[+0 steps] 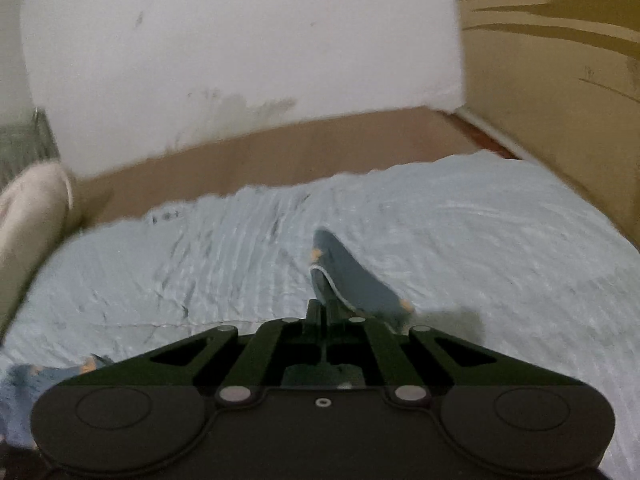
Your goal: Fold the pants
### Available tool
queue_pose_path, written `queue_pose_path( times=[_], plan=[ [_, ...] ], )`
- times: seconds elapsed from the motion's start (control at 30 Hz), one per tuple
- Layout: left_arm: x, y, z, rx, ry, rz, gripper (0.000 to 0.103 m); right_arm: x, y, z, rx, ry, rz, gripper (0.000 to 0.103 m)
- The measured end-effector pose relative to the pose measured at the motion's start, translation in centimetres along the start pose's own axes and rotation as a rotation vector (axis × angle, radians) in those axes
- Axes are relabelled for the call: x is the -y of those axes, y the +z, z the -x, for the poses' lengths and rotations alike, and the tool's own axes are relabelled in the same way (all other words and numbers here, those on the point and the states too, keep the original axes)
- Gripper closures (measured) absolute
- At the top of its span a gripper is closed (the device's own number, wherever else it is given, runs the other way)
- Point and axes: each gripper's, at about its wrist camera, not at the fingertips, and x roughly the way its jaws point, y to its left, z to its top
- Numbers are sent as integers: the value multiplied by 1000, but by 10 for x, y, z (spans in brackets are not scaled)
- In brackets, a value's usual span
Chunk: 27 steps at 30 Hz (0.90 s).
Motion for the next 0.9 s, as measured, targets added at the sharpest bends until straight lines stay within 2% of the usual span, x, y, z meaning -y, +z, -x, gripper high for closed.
queue_pose_path(
  times=[0.17, 0.33, 0.4, 0.47, 0.53, 0.6, 0.7, 0.73, 0.9],
  plan=[
    [12, -11, 3, -12, 27, -104, 102, 28, -54, 42, 7, -42, -96, 103],
    [15, -26, -5, -63, 54, -123, 102, 47, -108, 50, -27, -52, -209, 103],
    [13, -30, -4, -71, 28, -108, 102, 53, -122, 49, -37, -34, -257, 102],
    [12, -32, -4, -85, 1, -103, 99, 55, -129, 48, -38, -17, -290, 94],
    [12, -33, -4, -92, -12, -101, 93, 57, -133, 50, -33, 5, -316, 79],
    [14, -35, -6, -102, -10, -117, 76, 61, -137, 53, -28, 26, -328, 70],
    [18, -38, -9, -125, -24, -155, 67, 67, -137, 57, -8, 43, -345, 53],
    [19, -39, -11, -135, -30, -170, 66, 68, -137, 58, -1, 46, -347, 50],
    [25, -45, -16, -176, -57, -237, 65, 77, -136, 62, 26, 24, -331, 50]
  ],
)
